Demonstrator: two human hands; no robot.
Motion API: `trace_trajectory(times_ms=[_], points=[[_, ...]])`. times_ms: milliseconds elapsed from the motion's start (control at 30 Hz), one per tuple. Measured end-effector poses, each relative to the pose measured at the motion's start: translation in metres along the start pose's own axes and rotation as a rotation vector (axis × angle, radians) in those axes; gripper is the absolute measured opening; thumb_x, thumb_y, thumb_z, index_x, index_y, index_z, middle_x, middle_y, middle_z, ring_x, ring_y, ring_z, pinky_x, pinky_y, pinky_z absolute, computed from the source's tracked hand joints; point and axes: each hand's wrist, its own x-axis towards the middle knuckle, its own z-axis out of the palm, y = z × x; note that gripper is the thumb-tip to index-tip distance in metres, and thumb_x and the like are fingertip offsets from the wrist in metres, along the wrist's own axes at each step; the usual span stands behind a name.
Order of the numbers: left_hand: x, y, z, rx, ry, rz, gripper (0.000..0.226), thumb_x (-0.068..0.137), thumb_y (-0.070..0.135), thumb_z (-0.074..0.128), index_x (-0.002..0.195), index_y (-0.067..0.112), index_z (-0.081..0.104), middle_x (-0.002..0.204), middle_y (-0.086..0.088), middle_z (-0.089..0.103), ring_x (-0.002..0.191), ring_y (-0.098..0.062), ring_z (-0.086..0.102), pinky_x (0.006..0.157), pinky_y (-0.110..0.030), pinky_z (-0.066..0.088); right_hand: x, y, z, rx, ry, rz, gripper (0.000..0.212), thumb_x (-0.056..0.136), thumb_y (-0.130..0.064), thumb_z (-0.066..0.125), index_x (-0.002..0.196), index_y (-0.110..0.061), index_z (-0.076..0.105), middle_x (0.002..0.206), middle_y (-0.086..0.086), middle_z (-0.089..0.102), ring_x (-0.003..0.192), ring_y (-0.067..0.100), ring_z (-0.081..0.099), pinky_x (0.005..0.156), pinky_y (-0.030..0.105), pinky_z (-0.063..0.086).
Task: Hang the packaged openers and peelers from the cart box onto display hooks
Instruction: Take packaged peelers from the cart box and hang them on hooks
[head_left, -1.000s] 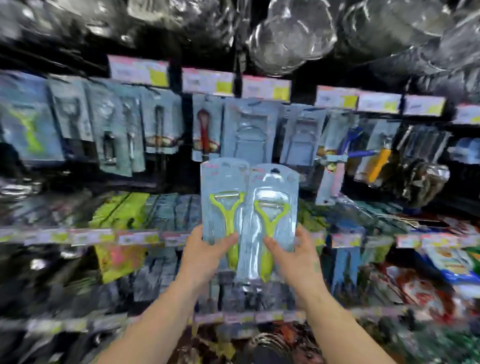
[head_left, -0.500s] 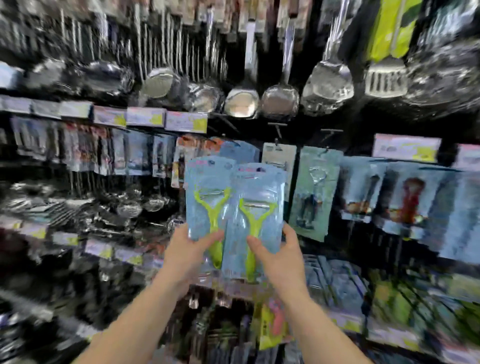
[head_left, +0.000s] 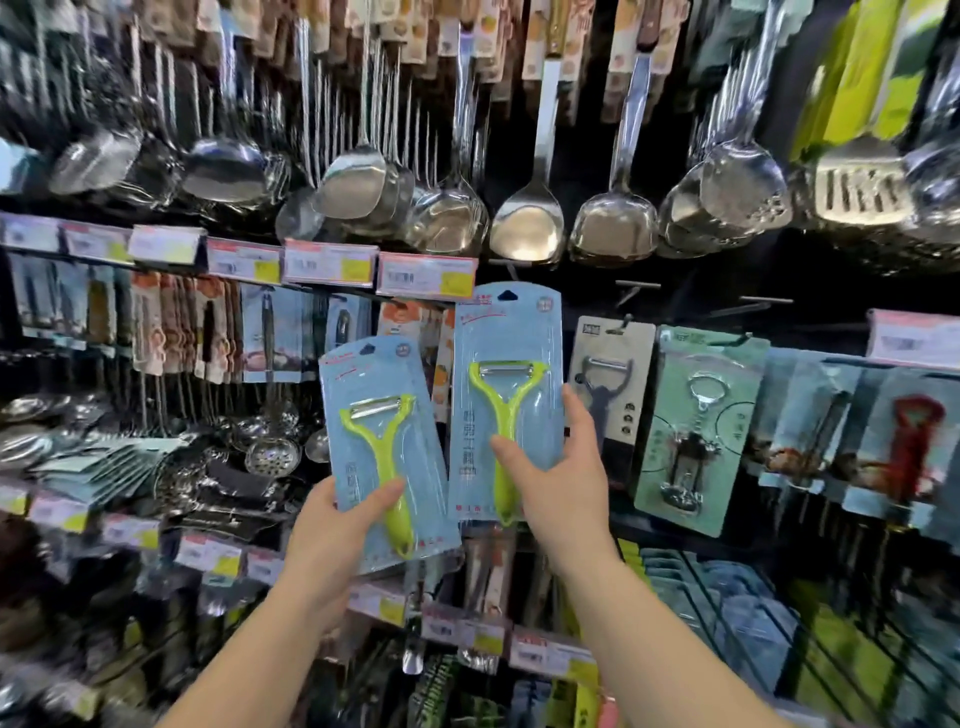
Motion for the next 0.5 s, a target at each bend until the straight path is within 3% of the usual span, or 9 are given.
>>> trace_trajectory(times_ms=[167,333,433,500], points=[[0.006,-0.01,-0.012,-0.013,0.025,-0.032,0.051,0.065,0.04,0.081,0.109,0.02,0.067,0.102,-0.004,0.078,0.092,-0.031,0.075,0.084,-0.056,0.058,0.008,0.008,0.008,-0.054,0.013,0.018,0.088,0.076,-0.044,0.078,0.146,-0.049,0.024,0.131,-0.024,0.042,0.118,0.005,0.047,0.099,0.027,0.042],[0.01,-0.021,-0.016,0.018,0.022,-0.045,0.029,0.077,0.032,0.078,0.103,0.024,0.067,0.097,0.003,0.079,0.082,-0.02,0.077,0.06,-0.034,0.06,0.008,0.025,0.017,-0.049,0.071,0.045,0.086,0.078,-0.042,0.077,0.146,-0.047,0.025,0.132,-0.029,0.037,0.127,0.006,0.043,0.1,0.025,0.038],[0.013,-0.023,-0.016,0.023,0.014,-0.057,0.031,0.079,0.031,0.077,0.107,0.022,0.066,0.099,0.002,0.079,0.085,-0.022,0.077,0.061,-0.035,0.06,0.026,0.021,0.02,-0.089,0.078,0.104,0.087,0.08,-0.044,0.075,0.149,-0.041,0.022,0.149,-0.012,0.039,0.134,0.017,0.041,0.107,0.035,0.038],[0.013,-0.024,-0.011,0.027,-0.004,-0.063,0.033,0.078,0.032,0.077,0.107,0.023,0.065,0.097,0.004,0.079,0.081,-0.019,0.077,0.056,-0.031,0.06,0.037,0.014,0.021,-0.305,0.119,0.139,0.091,0.081,-0.054,0.07,0.152,-0.038,0.016,0.153,-0.001,0.035,0.138,0.025,0.035,0.111,0.046,0.034]])
